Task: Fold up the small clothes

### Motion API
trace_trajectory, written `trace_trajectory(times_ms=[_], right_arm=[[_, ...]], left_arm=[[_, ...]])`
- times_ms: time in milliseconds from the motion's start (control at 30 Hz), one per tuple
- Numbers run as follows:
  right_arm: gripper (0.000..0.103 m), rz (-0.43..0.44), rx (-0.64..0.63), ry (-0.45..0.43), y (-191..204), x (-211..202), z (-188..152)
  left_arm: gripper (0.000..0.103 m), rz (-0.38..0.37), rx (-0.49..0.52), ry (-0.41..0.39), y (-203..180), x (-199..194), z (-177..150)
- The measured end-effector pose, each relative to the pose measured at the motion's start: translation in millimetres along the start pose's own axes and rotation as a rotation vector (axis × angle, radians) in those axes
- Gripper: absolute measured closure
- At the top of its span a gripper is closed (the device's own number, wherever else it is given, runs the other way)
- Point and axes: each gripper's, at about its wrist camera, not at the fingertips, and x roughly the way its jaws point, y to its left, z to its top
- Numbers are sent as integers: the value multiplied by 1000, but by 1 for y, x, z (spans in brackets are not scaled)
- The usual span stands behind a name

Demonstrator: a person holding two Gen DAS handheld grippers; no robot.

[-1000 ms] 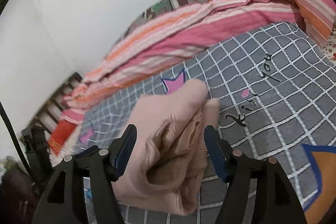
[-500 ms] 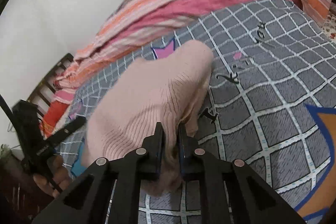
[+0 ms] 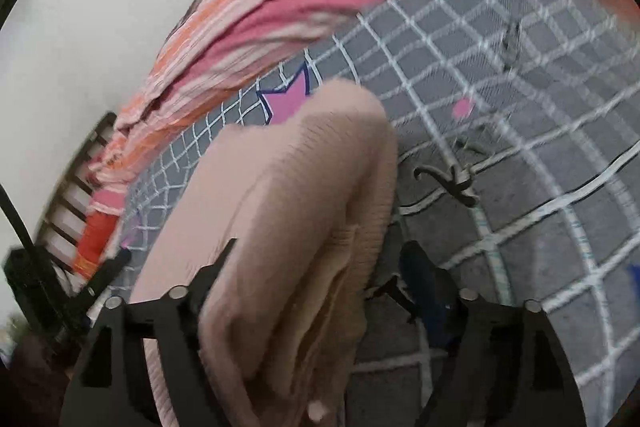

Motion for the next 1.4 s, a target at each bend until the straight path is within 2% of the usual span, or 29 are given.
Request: trace_trajectory(times_ms=[67,100,133,167,200,300,433,500,567,667,767,867,967,1033,1067,1167,1233,1300,1400], right_arm=[[24,19,6,25,-1,5,2],[27,22,-2,45,0,8,3],[34,24,-11,59,2,11,4],[53,45,-17,77,3,13,5],[58,90,0,111,4,15,6],[66,55,-14,93,17,4,9],[69,29,-54,38,60,-16,17],[70,22,-67,15,89,-23,27],[70,5,-82,-5,123,-25,36],[71,-24,-114,-23,164,-19,45],[72,-13,-122,-29,196,-8,55],[72,52,-113,-50,216,1,63],[72,211,-16,-99,196,7,62],[71,243,55,-94,166,19,54],[69,229,84,-76,147,28,48],[65,112,156,38,88,57,24],[62,81,137,22,70,55,17],[62,66,55,-7,74,40,15],[62,-42,-163,-93,103,15,11]], left_arm=[[41,7,9,0,2,-1,0],[41,8,9,-2,3,-2,0],[41,6,5,-5,4,-4,0],[41,7,2,-9,5,-6,0],[41,11,0,-16,6,-9,0],[41,31,-10,-32,13,-18,1],[41,75,-44,-48,27,-29,3],[41,122,-59,-52,36,-35,4],[41,185,-75,-75,44,-41,4],[41,221,-89,-82,55,-48,3],[41,242,-86,-94,61,-52,4],[41,235,-103,-93,67,-54,6],[41,235,-106,-85,68,-50,7],[41,235,-96,-72,66,-46,6],[41,231,-89,-65,64,-45,5],[41,216,-64,-45,54,-38,3],[41,214,-39,-35,46,-33,1],[41,207,-12,-35,36,-29,-2],[41,178,-10,-29,25,-21,-2]])
